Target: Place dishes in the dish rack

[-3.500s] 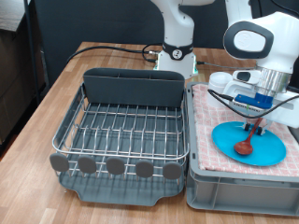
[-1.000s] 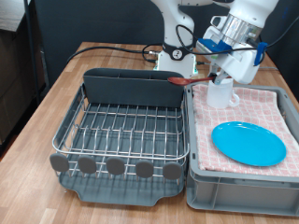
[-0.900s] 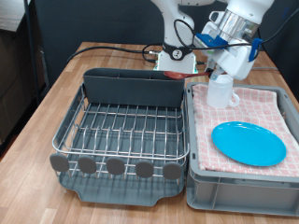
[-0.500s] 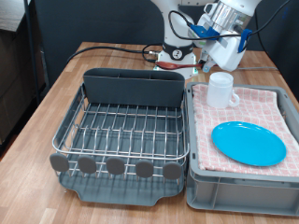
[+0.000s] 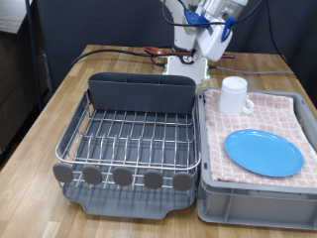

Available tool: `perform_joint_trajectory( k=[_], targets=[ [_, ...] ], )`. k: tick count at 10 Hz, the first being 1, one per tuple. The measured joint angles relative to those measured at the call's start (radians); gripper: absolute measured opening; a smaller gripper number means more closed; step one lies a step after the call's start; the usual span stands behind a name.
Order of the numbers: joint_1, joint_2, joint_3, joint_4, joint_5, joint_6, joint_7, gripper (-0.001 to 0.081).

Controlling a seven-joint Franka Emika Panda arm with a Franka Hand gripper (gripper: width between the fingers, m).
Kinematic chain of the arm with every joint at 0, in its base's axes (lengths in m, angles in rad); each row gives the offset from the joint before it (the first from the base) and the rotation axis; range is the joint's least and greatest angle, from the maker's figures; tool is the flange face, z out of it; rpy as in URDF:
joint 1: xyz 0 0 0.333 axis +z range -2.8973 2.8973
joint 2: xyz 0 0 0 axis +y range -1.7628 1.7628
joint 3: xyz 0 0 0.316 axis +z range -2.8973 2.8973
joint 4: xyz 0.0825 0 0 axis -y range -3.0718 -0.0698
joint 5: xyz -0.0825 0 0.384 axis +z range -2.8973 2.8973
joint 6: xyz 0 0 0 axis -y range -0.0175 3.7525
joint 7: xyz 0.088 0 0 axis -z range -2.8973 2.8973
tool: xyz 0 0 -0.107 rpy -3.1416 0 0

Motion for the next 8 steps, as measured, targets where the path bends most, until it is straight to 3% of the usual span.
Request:
perform_joint_trajectory(
  k=[3, 8],
  targets=[
    [0.001, -0.108, -0.07, -0.079, 0.014, -0.001, -0.012, 0.0097],
    [0.001, -0.079, -0.062, -0.075, 0.013, 0.02, -0.007, 0.0098]
  ],
)
